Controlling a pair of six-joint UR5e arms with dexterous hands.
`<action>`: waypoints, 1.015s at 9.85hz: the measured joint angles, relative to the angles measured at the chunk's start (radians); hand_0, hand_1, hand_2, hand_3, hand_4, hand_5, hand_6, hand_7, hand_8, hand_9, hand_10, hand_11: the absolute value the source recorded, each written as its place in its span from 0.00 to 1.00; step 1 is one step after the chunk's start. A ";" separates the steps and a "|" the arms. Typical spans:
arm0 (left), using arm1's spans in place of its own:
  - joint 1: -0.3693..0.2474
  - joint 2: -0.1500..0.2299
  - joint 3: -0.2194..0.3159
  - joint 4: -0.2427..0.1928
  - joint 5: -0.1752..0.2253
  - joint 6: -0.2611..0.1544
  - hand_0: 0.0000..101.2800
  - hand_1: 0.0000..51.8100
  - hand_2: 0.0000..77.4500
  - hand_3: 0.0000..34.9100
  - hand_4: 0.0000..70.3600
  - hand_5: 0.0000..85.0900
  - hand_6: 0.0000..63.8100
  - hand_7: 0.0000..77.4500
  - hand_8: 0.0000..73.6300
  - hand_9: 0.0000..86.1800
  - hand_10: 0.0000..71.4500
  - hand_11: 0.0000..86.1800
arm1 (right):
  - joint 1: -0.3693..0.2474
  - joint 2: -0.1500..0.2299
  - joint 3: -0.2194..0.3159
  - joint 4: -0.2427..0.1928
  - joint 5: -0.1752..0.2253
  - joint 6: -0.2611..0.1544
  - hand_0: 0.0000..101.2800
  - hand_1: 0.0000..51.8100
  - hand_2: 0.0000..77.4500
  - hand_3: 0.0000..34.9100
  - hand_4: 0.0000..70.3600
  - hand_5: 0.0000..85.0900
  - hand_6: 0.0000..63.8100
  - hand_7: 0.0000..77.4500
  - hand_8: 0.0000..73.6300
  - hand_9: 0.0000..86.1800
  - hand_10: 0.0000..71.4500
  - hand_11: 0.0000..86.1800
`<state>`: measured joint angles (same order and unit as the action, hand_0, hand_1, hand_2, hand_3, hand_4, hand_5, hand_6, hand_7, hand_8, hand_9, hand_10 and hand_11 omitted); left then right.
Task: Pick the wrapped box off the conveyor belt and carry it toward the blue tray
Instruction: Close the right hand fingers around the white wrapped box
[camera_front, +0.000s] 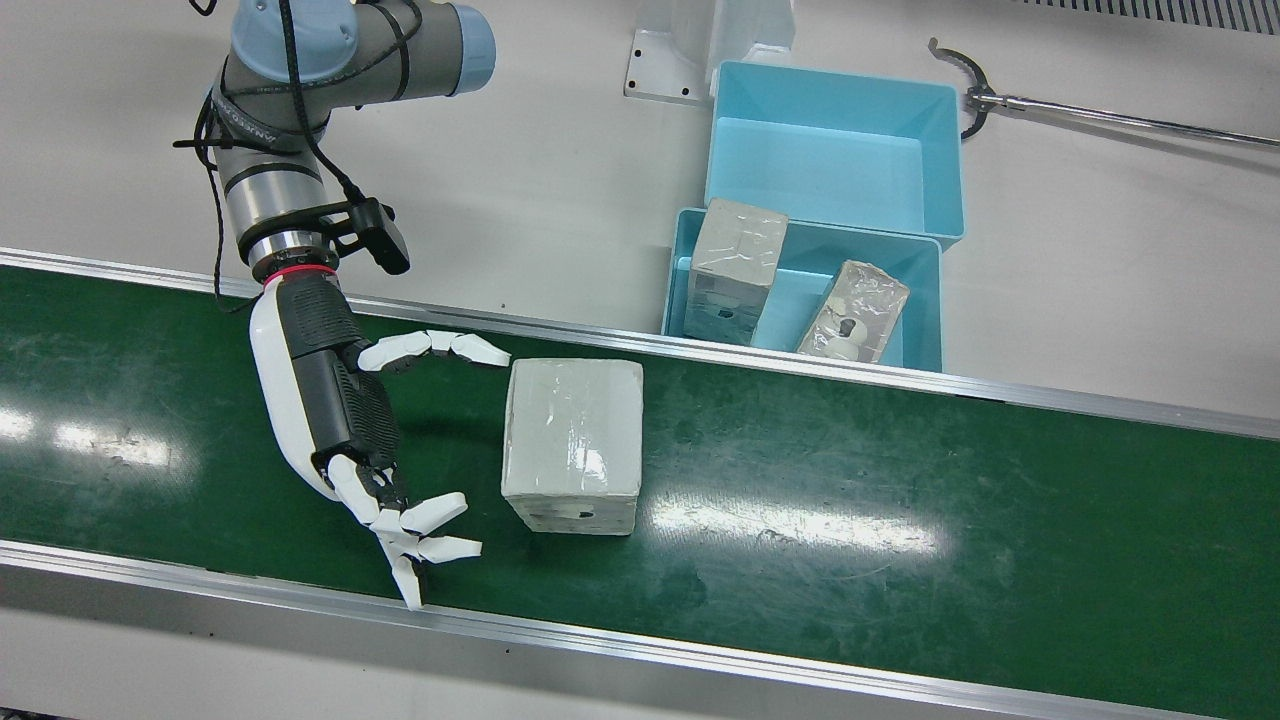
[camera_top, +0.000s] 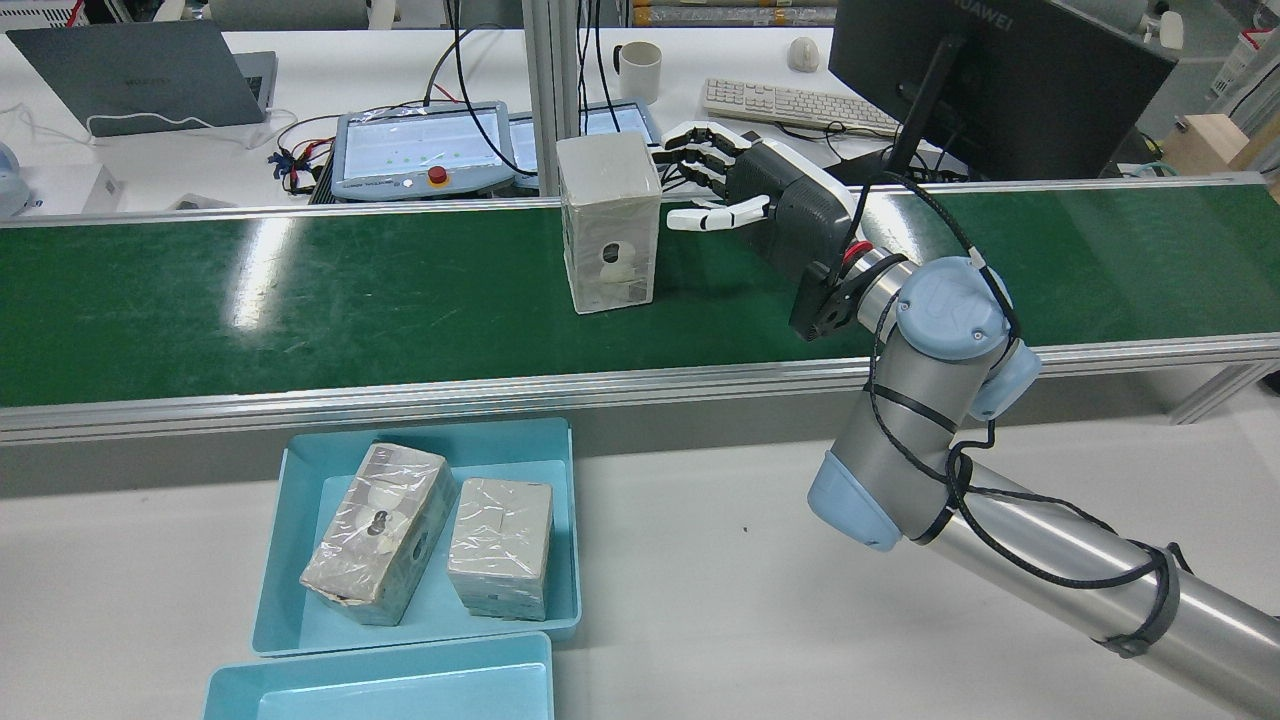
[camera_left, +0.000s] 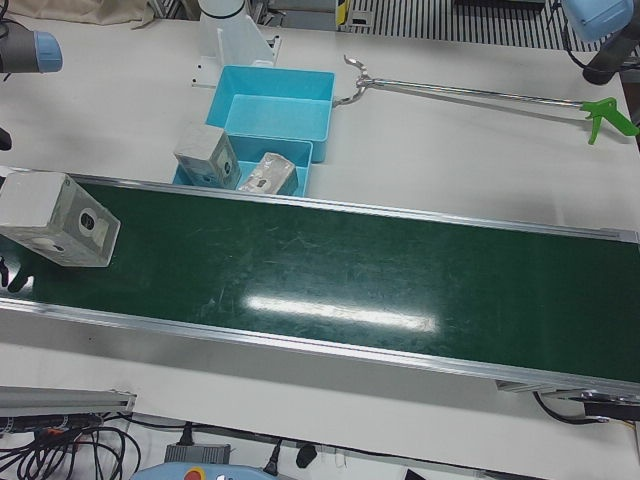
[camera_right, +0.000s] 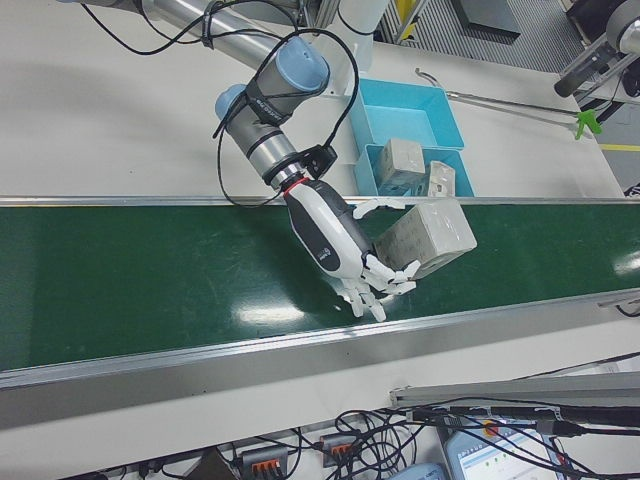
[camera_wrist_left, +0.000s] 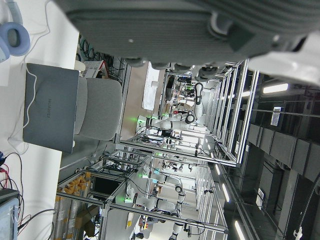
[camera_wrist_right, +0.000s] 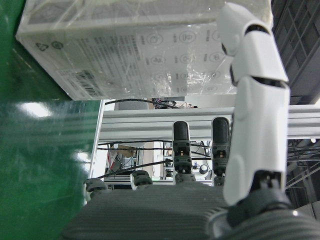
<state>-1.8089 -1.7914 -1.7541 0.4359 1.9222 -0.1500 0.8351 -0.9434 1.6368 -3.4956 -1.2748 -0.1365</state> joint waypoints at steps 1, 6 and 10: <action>0.000 0.000 0.000 0.000 0.000 0.000 0.00 0.00 0.01 0.00 0.00 0.01 0.00 0.00 0.00 0.00 0.01 0.00 | 0.000 0.000 0.000 0.000 0.000 0.000 0.47 0.29 0.30 0.75 0.16 0.48 0.05 0.35 0.00 0.07 0.00 0.02; 0.000 0.000 0.000 0.000 0.000 0.000 0.00 0.00 0.01 0.00 0.00 0.01 0.00 0.01 0.00 0.00 0.01 0.00 | -0.001 0.000 0.000 0.000 0.000 0.000 0.47 0.29 0.30 0.75 0.14 0.48 0.06 0.35 0.00 0.07 0.00 0.01; 0.000 0.000 0.000 0.000 0.000 0.000 0.00 0.00 0.01 0.00 0.00 0.01 0.01 0.00 0.00 0.00 0.01 0.00 | 0.000 0.000 0.001 0.000 0.000 0.000 0.47 0.29 0.30 0.78 0.12 0.48 0.06 0.35 0.00 0.07 0.00 0.02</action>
<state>-1.8090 -1.7914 -1.7541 0.4359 1.9223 -0.1500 0.8348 -0.9434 1.6381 -3.4960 -1.2747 -0.1360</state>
